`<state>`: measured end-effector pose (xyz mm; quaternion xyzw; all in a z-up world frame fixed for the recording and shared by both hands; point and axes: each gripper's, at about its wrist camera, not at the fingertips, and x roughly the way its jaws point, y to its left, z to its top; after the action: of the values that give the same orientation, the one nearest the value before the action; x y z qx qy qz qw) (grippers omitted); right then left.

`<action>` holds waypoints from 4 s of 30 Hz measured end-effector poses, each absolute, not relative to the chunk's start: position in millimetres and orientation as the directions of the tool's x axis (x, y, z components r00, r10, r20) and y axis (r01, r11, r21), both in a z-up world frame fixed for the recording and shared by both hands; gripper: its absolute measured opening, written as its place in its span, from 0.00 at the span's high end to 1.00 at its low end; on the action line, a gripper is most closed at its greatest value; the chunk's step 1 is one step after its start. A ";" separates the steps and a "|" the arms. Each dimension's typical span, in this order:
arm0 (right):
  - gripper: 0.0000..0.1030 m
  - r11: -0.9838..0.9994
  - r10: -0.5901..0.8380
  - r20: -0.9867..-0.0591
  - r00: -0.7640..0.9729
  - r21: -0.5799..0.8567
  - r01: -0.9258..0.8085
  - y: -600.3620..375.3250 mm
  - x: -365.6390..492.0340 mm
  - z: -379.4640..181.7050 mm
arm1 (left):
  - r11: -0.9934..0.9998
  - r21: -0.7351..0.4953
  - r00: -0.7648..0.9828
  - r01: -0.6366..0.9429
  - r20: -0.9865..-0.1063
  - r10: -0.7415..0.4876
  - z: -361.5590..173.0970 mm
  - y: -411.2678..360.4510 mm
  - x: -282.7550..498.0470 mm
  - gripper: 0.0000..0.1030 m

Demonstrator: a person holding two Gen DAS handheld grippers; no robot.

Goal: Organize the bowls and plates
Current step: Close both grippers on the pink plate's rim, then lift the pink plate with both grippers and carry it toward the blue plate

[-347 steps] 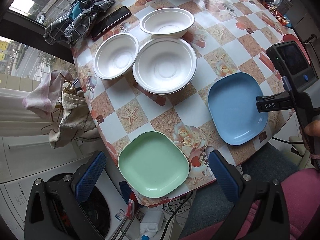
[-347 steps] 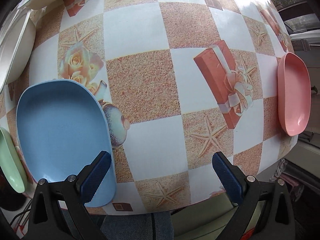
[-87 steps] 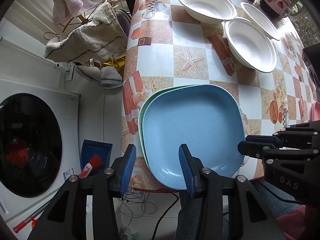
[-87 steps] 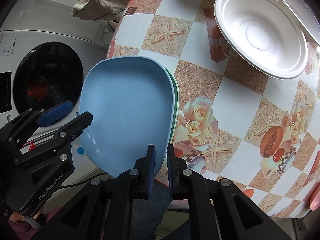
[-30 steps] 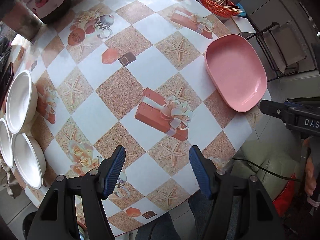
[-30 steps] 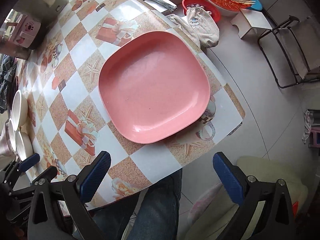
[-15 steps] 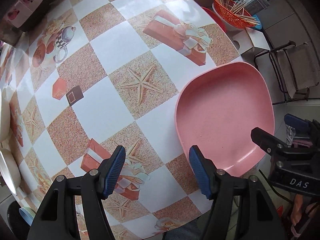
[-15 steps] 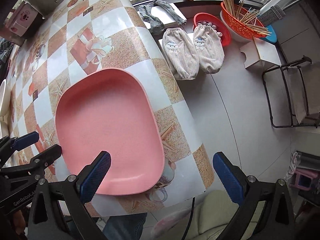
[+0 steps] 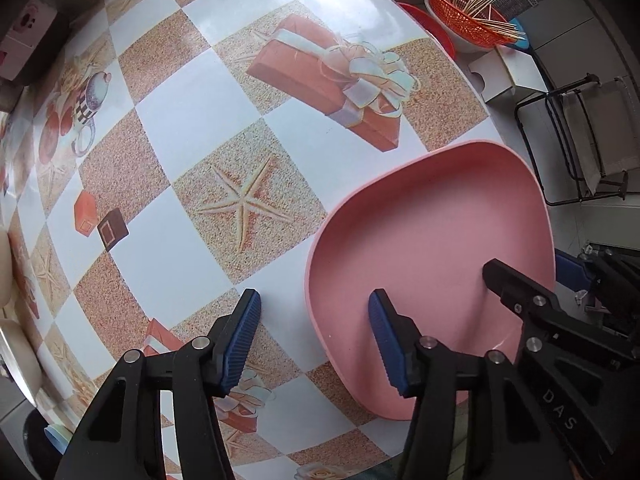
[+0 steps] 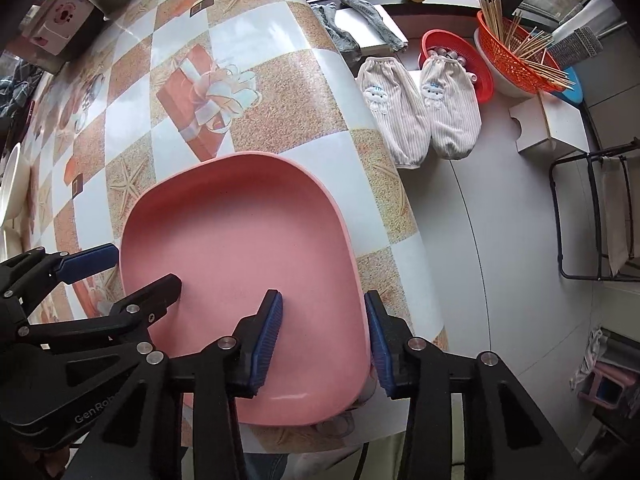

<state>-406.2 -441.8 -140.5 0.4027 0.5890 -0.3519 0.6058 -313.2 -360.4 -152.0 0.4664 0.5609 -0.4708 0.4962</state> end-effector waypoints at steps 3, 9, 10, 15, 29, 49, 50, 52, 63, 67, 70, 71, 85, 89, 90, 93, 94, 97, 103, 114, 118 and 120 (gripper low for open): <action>0.66 0.425 0.062 -0.996 0.061 0.082 0.902 -434.5 -398.4 -140.4 | 0.075 -0.065 -0.069 0.995 -0.996 0.056 -152.4 -359.8 -317.5 0.70; 0.66 0.425 0.101 -0.992 0.077 0.113 0.898 -407.7 -379.5 -141.7 | 0.076 -0.050 -0.053 0.996 -0.997 0.047 -153.3 -337.5 -296.2 0.74; 0.66 0.431 0.104 -0.991 0.080 0.117 0.895 -401.7 -374.9 -141.4 | 0.075 -0.044 -0.047 0.996 -0.998 0.047 -152.8 -332.2 -291.5 0.74; 0.66 0.442 0.160 -0.982 0.097 0.160 0.883 -366.9 -344.6 -145.2 | 0.110 -0.011 -0.017 0.994 -0.998 0.053 -153.4 -299.1 -264.4 0.74; 0.66 0.514 0.309 -0.941 0.135 0.285 0.809 -262.6 -239.1 -146.0 | 0.279 0.074 0.039 0.958 -0.991 0.127 -162.0 -213.9 -176.4 0.74; 0.64 0.624 0.259 -0.964 0.054 0.209 0.753 -215.8 -203.9 -140.1 | 0.292 0.064 0.035 0.954 -0.994 0.101 -150.9 -155.5 -140.8 0.74; 0.64 0.625 0.258 -0.965 0.055 0.210 0.752 -215.2 -202.9 -140.5 | 0.291 0.064 0.037 0.955 -0.994 0.098 -150.7 -154.9 -140.8 0.74; 0.64 0.625 0.255 -0.965 0.058 0.210 0.751 -212.6 -202.7 -138.2 | 0.287 0.064 0.040 0.956 -0.995 0.090 -148.0 -150.0 -140.6 0.74; 0.65 0.499 0.342 -0.934 0.100 0.270 0.823 -214.0 -220.4 -140.1 | 0.272 0.017 -0.016 0.962 -0.993 0.119 -144.1 -129.1 -139.9 0.74; 0.65 0.505 0.364 -0.928 0.084 0.272 0.819 -200.5 -215.8 -138.0 | 0.281 0.012 -0.024 0.960 -0.992 0.124 -140.0 -112.7 -134.6 0.74; 0.65 0.532 0.364 -0.928 0.078 0.276 0.800 -191.7 -205.8 -130.7 | 0.299 0.007 -0.030 0.954 -0.992 0.119 -133.6 -101.6 -123.7 0.74; 0.65 0.541 0.362 -0.929 0.078 0.278 0.794 -189.7 -201.5 -127.4 | 0.304 0.004 -0.032 0.953 -0.993 0.115 -131.4 -98.2 -120.0 0.74; 0.65 0.681 0.280 -0.959 0.052 0.236 0.693 -177.6 -140.0 -79.2 | 0.374 -0.035 -0.040 0.927 -0.999 0.007 -90.7 -61.8 -69.2 0.74; 0.65 0.727 0.245 -0.968 0.047 0.216 0.651 -176.2 -121.3 -67.0 | 0.410 -0.048 -0.036 0.911 -0.999 -0.036 -78.4 -51.8 -53.6 0.74; 0.65 0.739 0.235 -0.971 0.045 0.209 0.641 -176.9 -118.9 -64.3 | 0.421 -0.051 -0.034 0.906 -0.998 -0.046 -75.2 -49.7 -49.2 0.74; 0.64 0.764 0.212 -0.976 0.040 0.191 0.616 -179.0 -107.5 -59.0 | 0.440 -0.053 -0.022 0.896 -0.997 -0.075 -62.6 -38.0 -38.8 0.74; 0.64 0.771 0.207 -0.978 0.037 0.186 0.609 -179.3 -103.2 -59.4 | 0.446 -0.054 -0.018 0.893 -0.996 -0.084 -58.5 -36.3 -35.7 0.74; 0.65 0.789 0.194 -0.980 0.031 0.175 0.589 -174.8 -93.5 -55.9 | 0.466 -0.061 -0.014 0.883 -0.995 -0.103 -50.4 -36.5 -27.5 0.74; 0.65 0.831 0.166 -0.986 0.011 0.146 0.537 -158.3 -66.6 -54.3 | 0.514 -0.081 -0.014 0.854 -0.991 -0.134 -47.8 -29.1 -15.0 0.74; 0.65 0.909 0.124 -0.992 -0.039 0.098 0.404 -128.0 -27.3 -53.5 | 0.613 -0.102 0.004 0.783 -0.986 -0.169 -46.7 -7.5 14.9 0.74; 0.64 0.930 0.106 -0.994 -0.039 0.085 0.359 -117.6 -15.2 -49.7 | 0.637 -0.099 0.017 0.764 -0.985 -0.173 -43.8 2.3 25.2 0.74; 0.64 0.934 0.102 -0.994 -0.035 0.084 0.347 -113.2 -9.5 -48.4 | 0.645 -0.092 0.030 0.758 -0.984 -0.175 -41.5 7.4 29.5 0.74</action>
<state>-9.5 -113.2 -48.4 0.1572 0.7137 -0.0904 0.6765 29.5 7.4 -41.5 0.2410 0.6050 -0.3453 0.6758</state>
